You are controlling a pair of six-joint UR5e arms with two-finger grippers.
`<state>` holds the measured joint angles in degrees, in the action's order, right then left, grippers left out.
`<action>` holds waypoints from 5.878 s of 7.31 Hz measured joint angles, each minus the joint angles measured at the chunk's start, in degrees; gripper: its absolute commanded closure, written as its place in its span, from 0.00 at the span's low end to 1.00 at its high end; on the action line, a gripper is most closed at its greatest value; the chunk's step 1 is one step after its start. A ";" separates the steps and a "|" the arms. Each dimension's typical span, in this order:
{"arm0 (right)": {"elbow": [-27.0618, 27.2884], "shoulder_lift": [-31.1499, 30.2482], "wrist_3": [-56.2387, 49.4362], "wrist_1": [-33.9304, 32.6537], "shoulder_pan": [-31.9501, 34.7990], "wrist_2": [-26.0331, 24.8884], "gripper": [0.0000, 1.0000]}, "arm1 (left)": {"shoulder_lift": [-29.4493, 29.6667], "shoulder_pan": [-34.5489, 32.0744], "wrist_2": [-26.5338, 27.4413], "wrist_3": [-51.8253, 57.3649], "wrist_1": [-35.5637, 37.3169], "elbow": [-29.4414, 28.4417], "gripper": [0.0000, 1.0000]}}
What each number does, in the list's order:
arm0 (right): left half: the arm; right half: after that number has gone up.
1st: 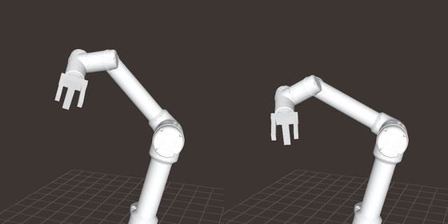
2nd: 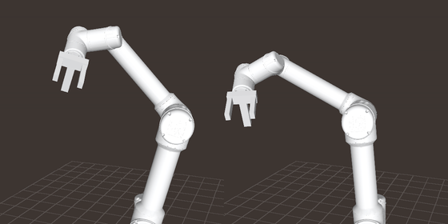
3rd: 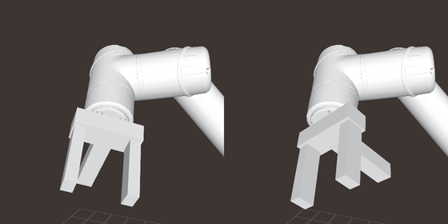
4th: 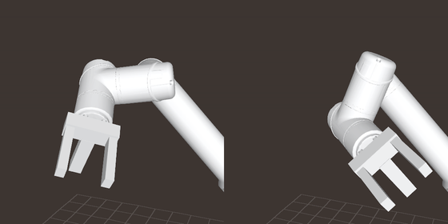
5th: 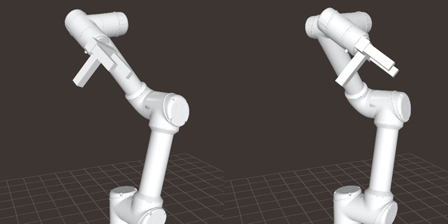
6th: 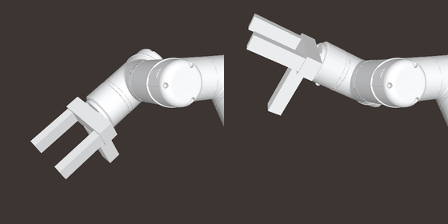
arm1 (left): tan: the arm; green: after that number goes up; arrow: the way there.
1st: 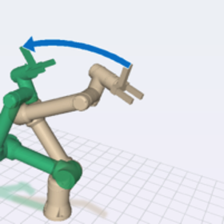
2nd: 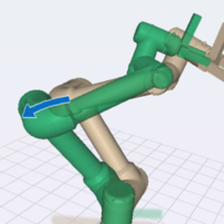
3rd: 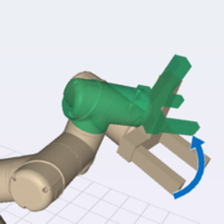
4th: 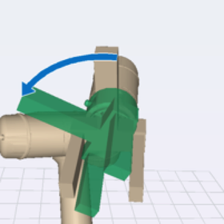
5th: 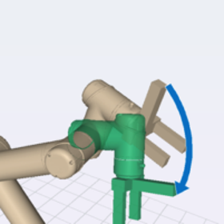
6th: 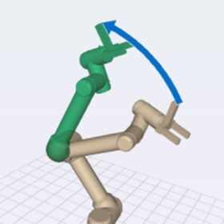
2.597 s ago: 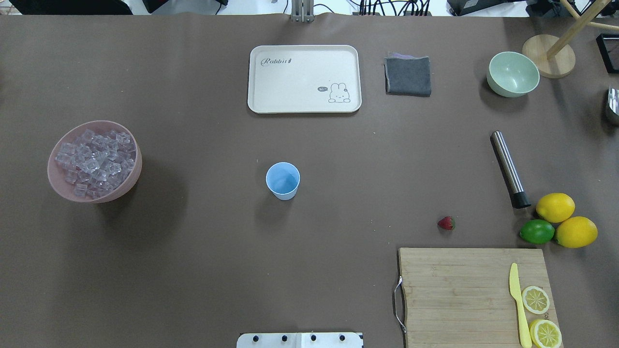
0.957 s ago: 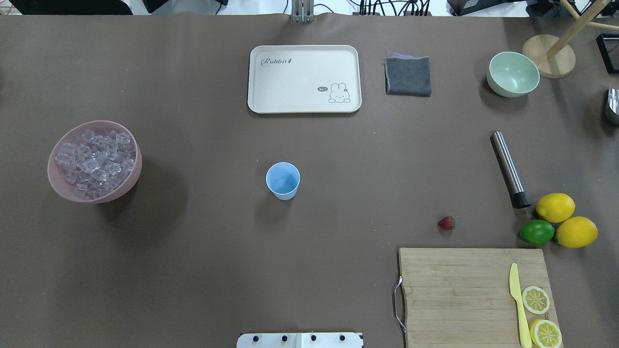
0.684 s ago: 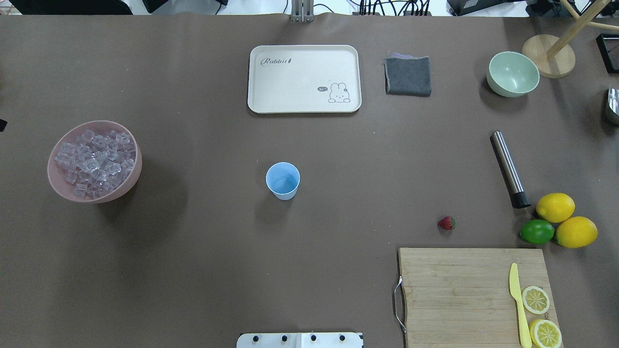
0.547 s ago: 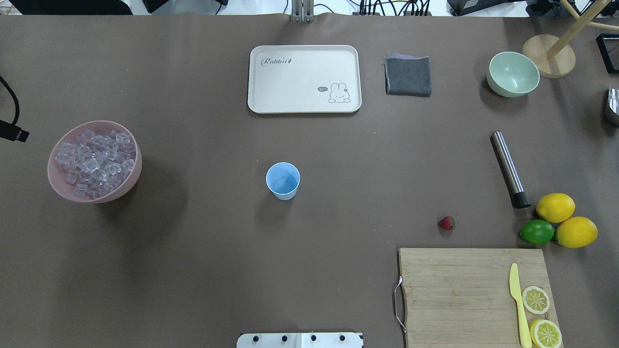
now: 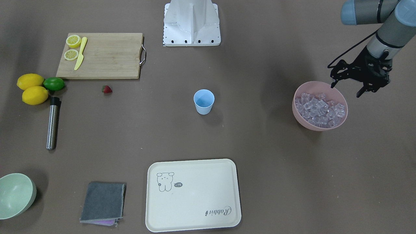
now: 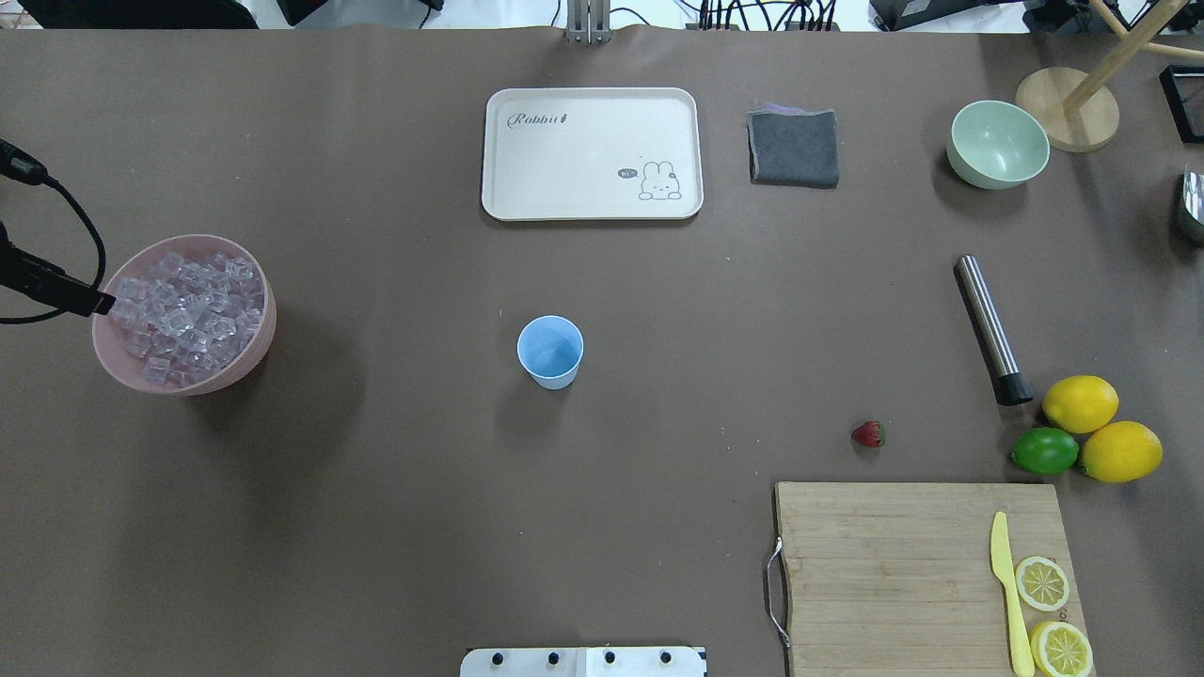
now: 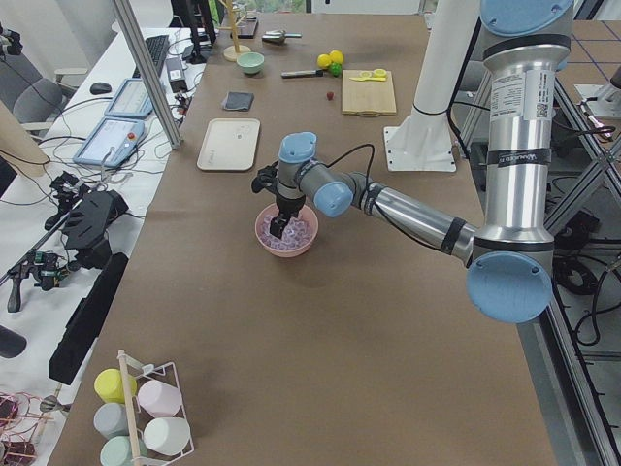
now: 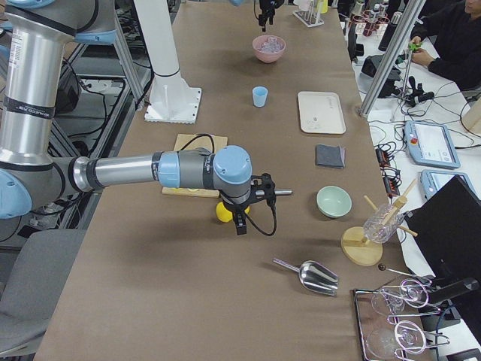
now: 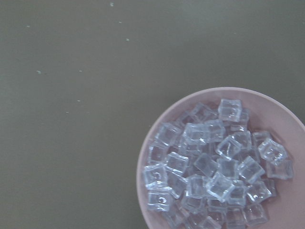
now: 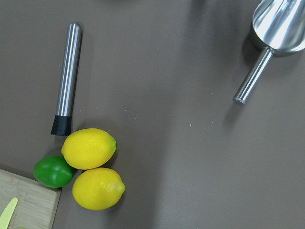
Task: Mash ice and strawberries in cup
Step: 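Move the left gripper over the pink bowl of ice cubes, then lower the left gripper into the bowl and grasp an ice cube, then carry the ice cube to the light-blue cup and release it, then move the empty left gripper back over the ice bowl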
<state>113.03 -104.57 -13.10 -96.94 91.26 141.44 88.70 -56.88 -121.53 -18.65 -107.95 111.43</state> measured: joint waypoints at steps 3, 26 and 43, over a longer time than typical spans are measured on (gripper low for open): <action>0.08 -0.01 -0.03 0.00 -0.01 -0.04 0.00 | 1.91 3.34 0.54 -0.62 -1.82 -2.61 0.12; 0.71 -1.70 -0.08 1.67 0.06 -0.11 0.00 | 12.00 0.65 -7.34 -5.14 3.72 -4.72 1.00; 1.15 -1.64 -0.09 1.71 -0.01 -0.13 0.00 | 32.64 17.69 6.31 -36.74 6.70 -8.75 0.07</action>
<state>114.18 -106.22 -13.18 -95.23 91.25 141.31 121.34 -39.19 -115.22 -55.40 -101.24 102.68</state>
